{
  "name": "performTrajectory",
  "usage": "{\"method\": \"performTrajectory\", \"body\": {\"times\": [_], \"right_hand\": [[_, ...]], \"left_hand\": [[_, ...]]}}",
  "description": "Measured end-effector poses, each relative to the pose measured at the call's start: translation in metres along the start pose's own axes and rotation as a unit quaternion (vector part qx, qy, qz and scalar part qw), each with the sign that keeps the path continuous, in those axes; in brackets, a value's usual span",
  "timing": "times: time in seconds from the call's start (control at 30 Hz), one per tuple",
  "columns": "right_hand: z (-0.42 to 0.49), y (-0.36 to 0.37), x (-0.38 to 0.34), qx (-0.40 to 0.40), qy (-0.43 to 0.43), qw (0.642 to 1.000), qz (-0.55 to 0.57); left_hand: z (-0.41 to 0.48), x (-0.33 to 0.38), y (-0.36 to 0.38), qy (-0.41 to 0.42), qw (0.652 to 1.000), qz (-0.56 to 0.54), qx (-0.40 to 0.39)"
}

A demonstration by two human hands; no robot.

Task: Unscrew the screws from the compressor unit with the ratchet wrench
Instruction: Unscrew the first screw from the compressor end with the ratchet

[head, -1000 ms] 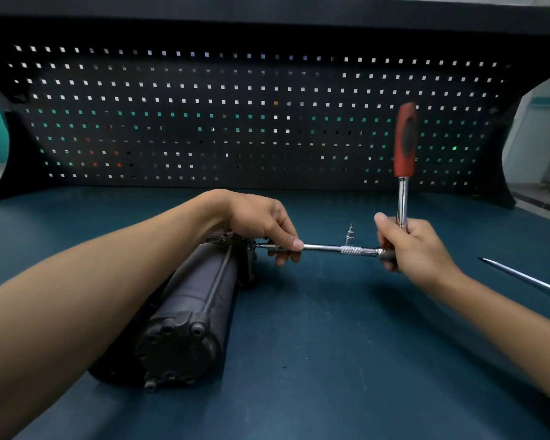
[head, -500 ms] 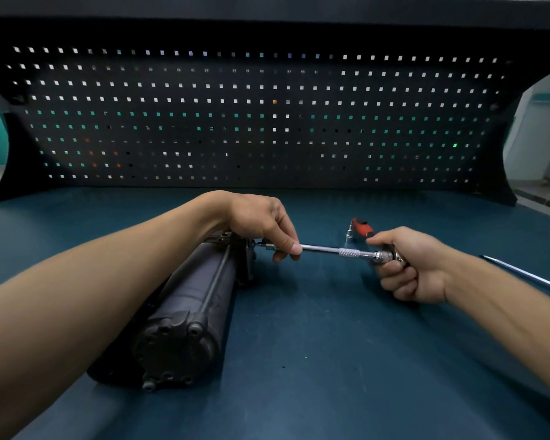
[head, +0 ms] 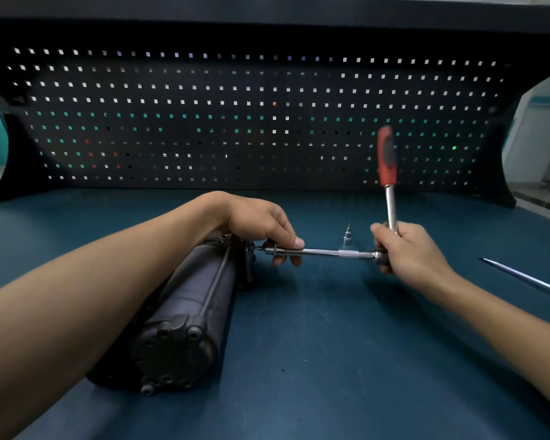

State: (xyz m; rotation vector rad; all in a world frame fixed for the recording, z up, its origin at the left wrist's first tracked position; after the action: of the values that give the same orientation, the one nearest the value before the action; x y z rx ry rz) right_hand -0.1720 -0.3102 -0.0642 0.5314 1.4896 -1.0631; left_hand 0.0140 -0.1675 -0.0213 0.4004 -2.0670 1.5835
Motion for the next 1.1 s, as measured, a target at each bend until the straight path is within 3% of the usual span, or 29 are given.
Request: {"method": "performTrajectory", "body": {"times": [0.2,0.37,0.43,0.53,0.67,0.97,1.1], "right_hand": [[-0.007,-0.007,-0.008,0.084,-0.207,0.973,-0.065],[-0.013,-0.007,-0.014,0.089,-0.238,0.965,-0.063],[-0.007,-0.005,-0.014,0.079,-0.183,0.978,-0.053],[0.005,-0.003,-0.005,0.036,-0.012,0.999,-0.005],[0.004,0.006,0.014,-0.050,0.179,0.983,-0.003],[-0.010,0.011,0.022,-0.200,0.348,0.915,0.051],[-0.010,0.011,0.023,-0.174,0.319,0.929,0.068]], "left_hand": [[-0.001,-0.001,-0.001,0.004,1.000,-0.001,-0.003],[0.000,0.001,-0.001,0.014,1.000,-0.009,0.018],[0.000,0.001,-0.002,0.014,0.999,-0.009,0.028],[0.000,0.000,-0.003,0.013,0.999,-0.011,0.037],[0.002,-0.004,-0.003,0.011,0.999,-0.003,0.041],[0.004,-0.009,-0.004,0.014,0.998,-0.001,0.055],[0.004,-0.010,-0.004,0.006,0.998,0.004,0.060]]}}
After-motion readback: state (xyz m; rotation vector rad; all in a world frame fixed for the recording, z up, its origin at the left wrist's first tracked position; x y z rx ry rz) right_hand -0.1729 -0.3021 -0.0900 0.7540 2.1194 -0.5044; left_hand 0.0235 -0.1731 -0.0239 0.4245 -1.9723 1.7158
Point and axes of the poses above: each hand's wrist, its own z-axis towards the middle knuckle, its own y-axis out of the palm, x = y × z, the point moved 5 cm from there along z, towards the middle knuckle, and after that the axes turned 12 degrees about y, right-handed, at the moved point
